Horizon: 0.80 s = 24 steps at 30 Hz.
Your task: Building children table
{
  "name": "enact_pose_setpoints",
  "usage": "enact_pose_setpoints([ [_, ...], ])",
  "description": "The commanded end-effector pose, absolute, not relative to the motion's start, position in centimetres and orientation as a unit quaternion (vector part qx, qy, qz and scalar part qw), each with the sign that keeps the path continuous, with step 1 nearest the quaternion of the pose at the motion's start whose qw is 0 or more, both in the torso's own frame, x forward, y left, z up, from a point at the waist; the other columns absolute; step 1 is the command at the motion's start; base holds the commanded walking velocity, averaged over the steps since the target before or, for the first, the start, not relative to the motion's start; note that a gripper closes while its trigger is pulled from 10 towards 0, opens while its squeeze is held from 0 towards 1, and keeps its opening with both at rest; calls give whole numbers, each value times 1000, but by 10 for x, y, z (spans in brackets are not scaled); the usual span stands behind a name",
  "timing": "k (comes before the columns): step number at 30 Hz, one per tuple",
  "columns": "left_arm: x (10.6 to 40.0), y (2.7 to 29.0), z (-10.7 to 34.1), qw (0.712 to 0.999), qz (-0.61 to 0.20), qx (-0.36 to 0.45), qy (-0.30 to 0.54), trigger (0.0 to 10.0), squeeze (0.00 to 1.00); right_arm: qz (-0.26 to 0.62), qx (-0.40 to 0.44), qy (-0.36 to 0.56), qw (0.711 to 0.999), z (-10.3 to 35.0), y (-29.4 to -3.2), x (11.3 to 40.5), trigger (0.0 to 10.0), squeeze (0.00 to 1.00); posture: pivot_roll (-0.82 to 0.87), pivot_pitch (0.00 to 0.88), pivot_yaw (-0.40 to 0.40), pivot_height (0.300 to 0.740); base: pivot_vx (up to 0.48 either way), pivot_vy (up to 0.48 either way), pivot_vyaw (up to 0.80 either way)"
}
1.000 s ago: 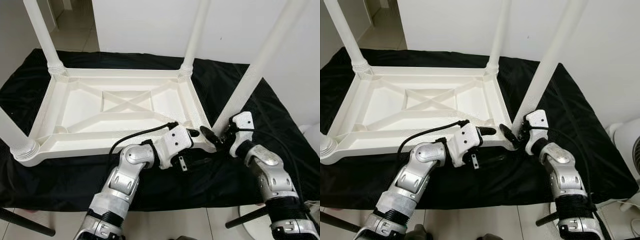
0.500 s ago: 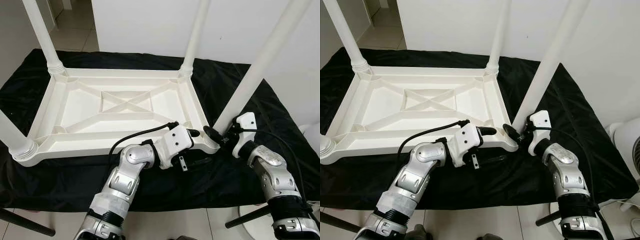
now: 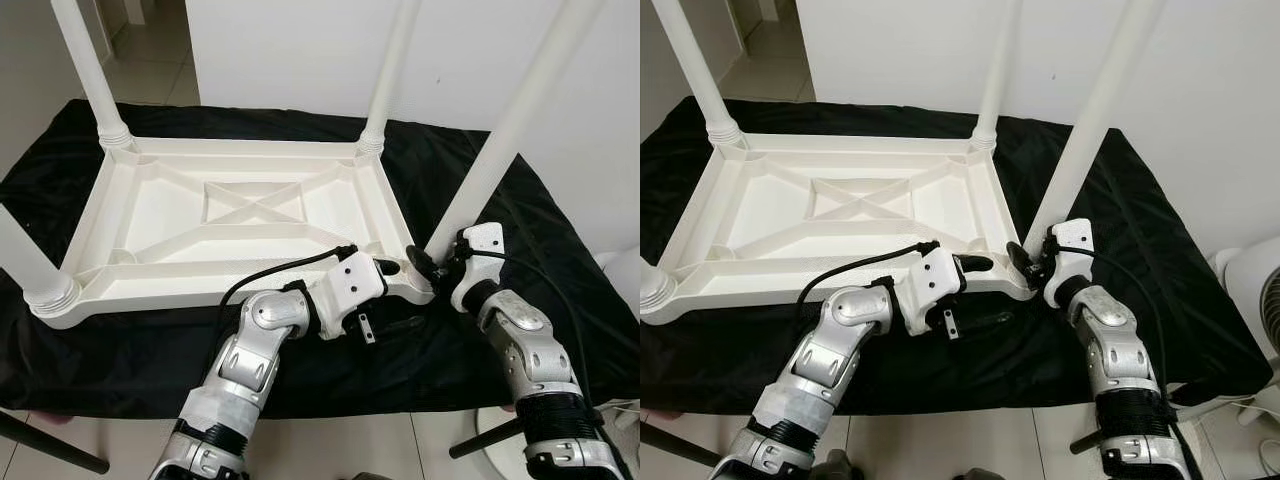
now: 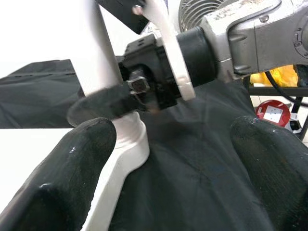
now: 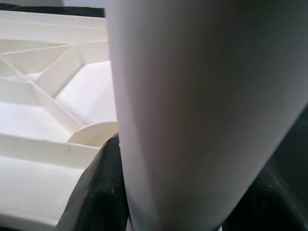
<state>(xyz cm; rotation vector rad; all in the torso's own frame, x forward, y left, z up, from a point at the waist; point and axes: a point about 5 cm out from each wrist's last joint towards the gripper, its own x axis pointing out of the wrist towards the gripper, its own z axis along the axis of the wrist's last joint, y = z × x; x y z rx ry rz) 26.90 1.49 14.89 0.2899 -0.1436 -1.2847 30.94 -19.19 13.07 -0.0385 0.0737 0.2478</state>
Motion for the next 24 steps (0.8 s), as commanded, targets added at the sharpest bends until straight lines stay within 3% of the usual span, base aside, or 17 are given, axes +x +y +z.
enact_pose_setpoints([
  [1, 274, 15, 152, 832, -534, 131, -80, 10000, 0, 58, -13, 70, 996, 119, -204, 306, 10000, 0, 14, 0, -83, 740, 0, 0, 0],
  [9, 273, 14, 151, 830, -537, 130, -79, 10000, 0, -83, 12, 77, 994, 116, -195, 296, 10000, 0, 13, 0, -87, 740, 0, 0, 0],
  [11, 272, 15, 151, 830, -537, 131, -79, 10000, 0, -117, 13, 78, 990, 115, -182, 290, 10000, 0, 18, 0, -92, 740, 0, 0, 0],
  [13, 272, 15, 151, 830, -537, 131, -79, 10000, 0, -117, 13, 78, 990, 115, -182, 290, 10000, 0, 18, 0, -92, 740, 0, 0, 0],
  [19, 270, 16, 149, 830, -537, 131, -77, 10000, 0, -143, 33, 74, 986, 119, -149, 283, 10000, 0, 19, 0, -91, 740, 0, 0, 0],
  [24, 271, 15, 150, 828, -539, 131, -78, 10000, 0, -142, 38, 69, 987, 124, -149, 282, 10000, 0, 14, 0, -89, 740, 0, 0, 0],
])
